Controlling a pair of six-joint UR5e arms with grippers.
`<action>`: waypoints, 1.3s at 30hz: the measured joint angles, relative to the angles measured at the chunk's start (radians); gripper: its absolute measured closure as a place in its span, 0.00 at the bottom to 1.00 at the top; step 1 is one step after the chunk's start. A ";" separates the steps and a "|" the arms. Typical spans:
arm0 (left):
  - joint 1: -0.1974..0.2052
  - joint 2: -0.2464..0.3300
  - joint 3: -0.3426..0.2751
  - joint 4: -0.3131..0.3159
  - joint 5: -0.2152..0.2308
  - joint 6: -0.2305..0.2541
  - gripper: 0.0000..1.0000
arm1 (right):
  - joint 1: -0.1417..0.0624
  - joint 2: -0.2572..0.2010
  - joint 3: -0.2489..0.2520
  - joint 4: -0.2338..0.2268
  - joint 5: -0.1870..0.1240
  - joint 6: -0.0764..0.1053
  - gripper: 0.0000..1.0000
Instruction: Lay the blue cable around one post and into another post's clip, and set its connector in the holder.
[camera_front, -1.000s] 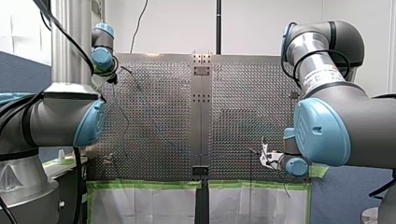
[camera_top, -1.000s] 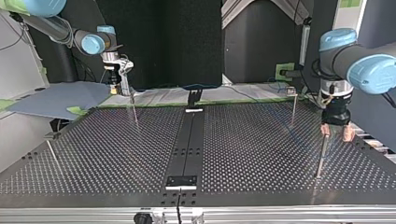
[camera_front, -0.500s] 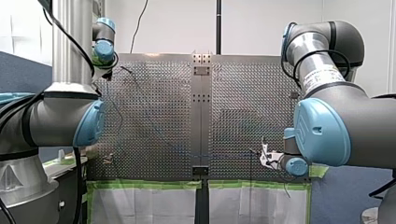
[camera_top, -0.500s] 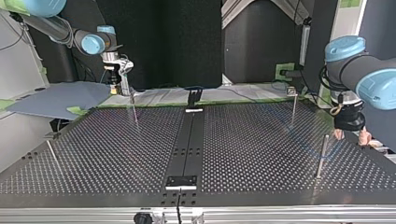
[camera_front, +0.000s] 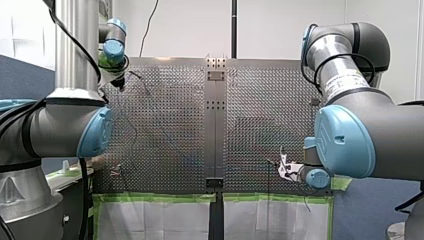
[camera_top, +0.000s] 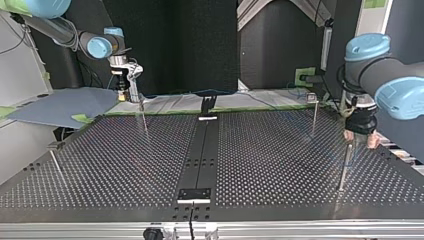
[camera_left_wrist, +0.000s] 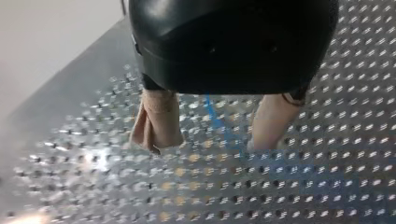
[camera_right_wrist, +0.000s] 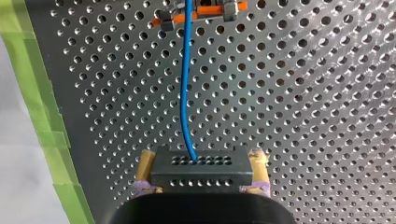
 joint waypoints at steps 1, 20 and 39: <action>-0.001 0.000 0.001 -0.008 0.006 -0.003 0.00 | 0.000 0.000 0.000 0.000 0.000 0.000 0.96; -0.014 0.006 0.008 -0.190 0.021 -0.047 0.00 | 0.000 0.000 0.000 0.004 0.001 0.000 0.96; -0.017 0.151 0.018 -0.128 -0.123 0.100 0.00 | 0.000 0.000 0.000 0.005 0.001 -0.002 0.96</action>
